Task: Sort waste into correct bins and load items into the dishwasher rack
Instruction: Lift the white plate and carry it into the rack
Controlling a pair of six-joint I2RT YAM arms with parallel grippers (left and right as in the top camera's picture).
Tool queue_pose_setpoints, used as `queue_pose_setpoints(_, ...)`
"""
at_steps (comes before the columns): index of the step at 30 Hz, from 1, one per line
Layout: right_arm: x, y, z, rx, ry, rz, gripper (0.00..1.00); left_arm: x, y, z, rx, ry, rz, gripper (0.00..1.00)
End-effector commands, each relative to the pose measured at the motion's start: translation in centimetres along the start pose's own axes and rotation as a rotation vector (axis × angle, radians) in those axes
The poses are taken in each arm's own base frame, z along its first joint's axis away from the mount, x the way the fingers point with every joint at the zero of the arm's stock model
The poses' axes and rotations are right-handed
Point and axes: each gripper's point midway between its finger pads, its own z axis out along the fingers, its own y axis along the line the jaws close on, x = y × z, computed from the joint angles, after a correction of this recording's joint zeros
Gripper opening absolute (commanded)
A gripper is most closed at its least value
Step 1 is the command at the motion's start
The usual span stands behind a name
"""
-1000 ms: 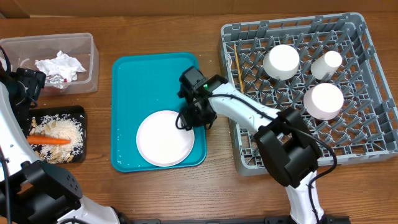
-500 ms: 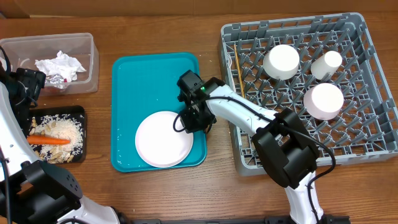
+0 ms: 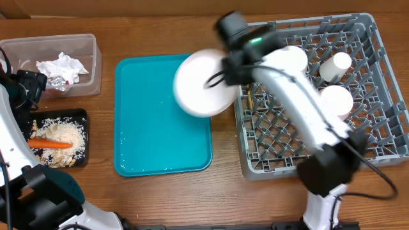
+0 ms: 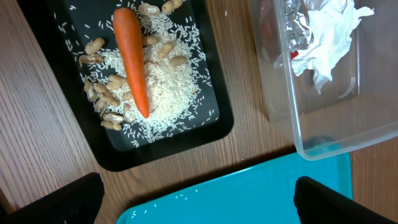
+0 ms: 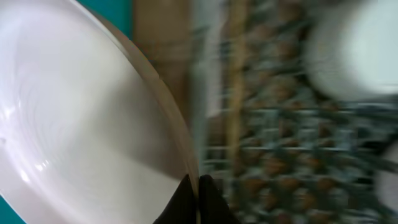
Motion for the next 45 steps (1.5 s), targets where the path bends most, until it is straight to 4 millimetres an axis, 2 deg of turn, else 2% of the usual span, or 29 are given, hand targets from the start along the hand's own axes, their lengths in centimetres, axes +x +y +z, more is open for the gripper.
queue_pose_setpoints(1,-2.4,-9.1,-5.0,0.235,-0.167,0.141,0.04,-0.1,0.1,0.0,-0.009,-0.009,-0.012,1.0)
queue_pose_setpoints(5,-3.5,-15.7,-6.0,0.353,-0.219,0.263,0.04,-0.1,0.1,0.0,-0.009,-0.009,-0.012,1.0)
queue_pose_setpoints(8,-4.2,-18.7,-5.4,0.384,-0.23,0.317,0.04,-0.1,0.1,0.0,-0.009,-0.009,-0.011,1.0)
queue_pose_setpoints(13,-5.5,-21.4,-3.7,0.442,-0.259,0.335,0.04,-0.1,0.1,0.0,-0.009,-0.009,-0.011,1.0)
queue_pose_setpoints(17,-6.4,-22.8,-3.3,0.582,-0.318,0.345,0.04,-0.1,0.1,0.0,-0.009,-0.009,-0.011,1.0)
queue_pose_setpoints(22,-6.8,-23.0,-2.7,0.654,-0.354,0.343,0.04,-0.1,0.1,0.0,-0.009,-0.009,-0.012,1.0)
queue_pose_setpoints(29,-6.8,-22.8,-0.8,0.67,-0.342,0.333,0.04,-0.1,0.1,0.0,-0.009,-0.009,-0.012,1.0)
queue_pose_setpoints(36,-6.9,-20.3,1.3,0.655,-0.312,0.276,0.04,-0.1,0.1,0.0,-0.009,-0.009,-0.011,1.0)
queue_pose_setpoints(39,-6.9,-18.5,1.9,0.647,-0.307,0.236,0.04,-0.1,0.1,0.0,-0.009,-0.009,-0.012,1.0)
queue_pose_setpoints(45,-6.9,-16.1,1.8,0.665,-0.318,0.18,0.04,-0.1,0.1,0.0,-0.009,-0.009,-0.012,1.0)
